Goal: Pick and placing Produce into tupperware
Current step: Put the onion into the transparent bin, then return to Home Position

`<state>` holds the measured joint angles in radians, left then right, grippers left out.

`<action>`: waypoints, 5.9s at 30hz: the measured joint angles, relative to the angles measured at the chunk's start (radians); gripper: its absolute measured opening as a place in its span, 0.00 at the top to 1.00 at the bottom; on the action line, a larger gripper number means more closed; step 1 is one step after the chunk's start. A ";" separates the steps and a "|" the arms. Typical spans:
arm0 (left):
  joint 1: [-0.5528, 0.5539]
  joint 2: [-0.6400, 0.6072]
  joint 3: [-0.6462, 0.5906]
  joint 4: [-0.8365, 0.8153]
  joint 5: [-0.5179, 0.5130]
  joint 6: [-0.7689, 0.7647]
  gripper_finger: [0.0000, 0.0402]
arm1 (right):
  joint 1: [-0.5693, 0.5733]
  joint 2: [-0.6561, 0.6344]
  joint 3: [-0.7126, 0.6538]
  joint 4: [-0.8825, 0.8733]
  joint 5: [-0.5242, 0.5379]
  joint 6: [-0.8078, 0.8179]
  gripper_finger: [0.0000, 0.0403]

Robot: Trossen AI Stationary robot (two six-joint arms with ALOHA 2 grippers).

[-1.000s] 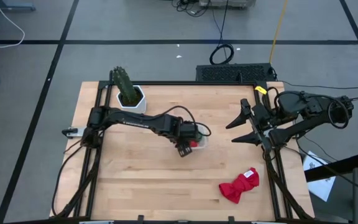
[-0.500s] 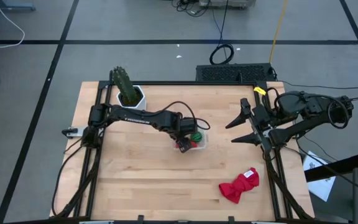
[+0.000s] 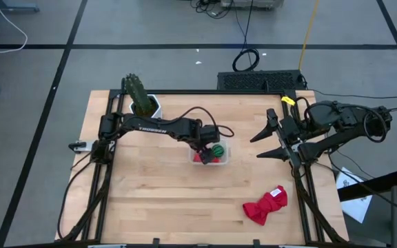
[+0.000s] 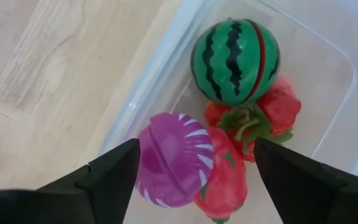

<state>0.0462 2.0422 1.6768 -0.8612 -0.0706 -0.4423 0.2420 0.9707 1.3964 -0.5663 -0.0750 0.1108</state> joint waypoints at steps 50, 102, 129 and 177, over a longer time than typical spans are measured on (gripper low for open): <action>-0.843 -0.707 -0.182 -0.495 -0.927 -0.752 0.13 | 0.051 -0.405 -0.513 0.275 -0.008 0.250 0.44; -0.512 -1.756 -1.616 1.023 -0.491 0.196 0.13 | -0.050 -0.929 -1.231 0.882 -0.113 0.227 0.44; 0.045 -1.756 -1.643 1.028 0.052 0.234 0.13 | -0.190 -0.969 -1.231 0.735 -0.119 0.143 0.44; 0.045 -1.763 -1.666 0.999 -0.118 0.258 0.13 | -0.541 -0.969 -1.380 0.756 -0.039 0.133 0.44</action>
<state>0.0912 0.2794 0.0109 0.1382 -0.1889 -0.1841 -0.2988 0.0021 0.0166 0.1894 -0.1142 0.2440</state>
